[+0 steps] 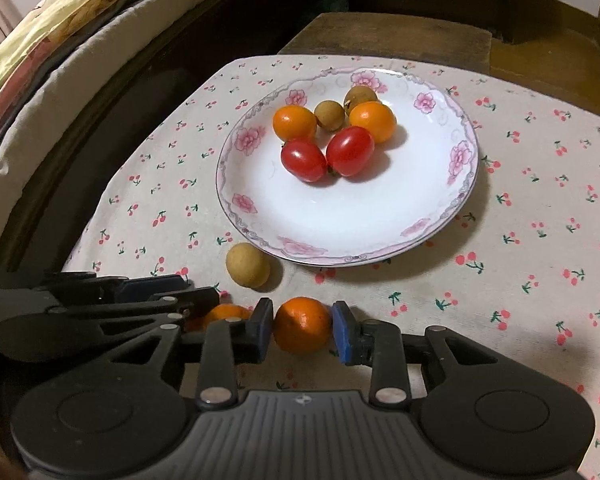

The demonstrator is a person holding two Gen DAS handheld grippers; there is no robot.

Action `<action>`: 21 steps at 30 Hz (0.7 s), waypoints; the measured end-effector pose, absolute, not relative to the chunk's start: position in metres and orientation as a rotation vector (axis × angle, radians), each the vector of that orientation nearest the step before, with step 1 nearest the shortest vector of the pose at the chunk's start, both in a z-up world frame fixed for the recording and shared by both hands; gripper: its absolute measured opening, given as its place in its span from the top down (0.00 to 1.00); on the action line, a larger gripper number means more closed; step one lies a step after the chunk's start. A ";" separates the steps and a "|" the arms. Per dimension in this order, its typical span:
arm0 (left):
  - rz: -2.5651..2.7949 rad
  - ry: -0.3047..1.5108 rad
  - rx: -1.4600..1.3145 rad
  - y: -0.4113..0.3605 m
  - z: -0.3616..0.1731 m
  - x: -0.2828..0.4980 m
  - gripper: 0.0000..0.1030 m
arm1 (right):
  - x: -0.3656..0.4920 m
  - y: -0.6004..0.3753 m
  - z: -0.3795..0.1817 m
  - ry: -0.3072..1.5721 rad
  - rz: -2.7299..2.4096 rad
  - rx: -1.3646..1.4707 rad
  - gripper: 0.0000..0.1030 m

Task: Organize fruits
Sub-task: 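Carry the tomato in the left tool and mandarin in the right tool over the plate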

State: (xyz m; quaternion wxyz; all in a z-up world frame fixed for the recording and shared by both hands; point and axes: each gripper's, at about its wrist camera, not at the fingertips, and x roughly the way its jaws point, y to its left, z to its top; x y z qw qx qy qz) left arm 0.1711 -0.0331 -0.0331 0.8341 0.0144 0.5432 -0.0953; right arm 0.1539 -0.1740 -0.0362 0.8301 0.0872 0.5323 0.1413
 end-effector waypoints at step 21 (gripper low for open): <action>-0.227 1.136 0.095 -0.041 -0.031 0.161 0.68 | 0.141 -0.169 -0.029 1.099 0.279 0.088 0.69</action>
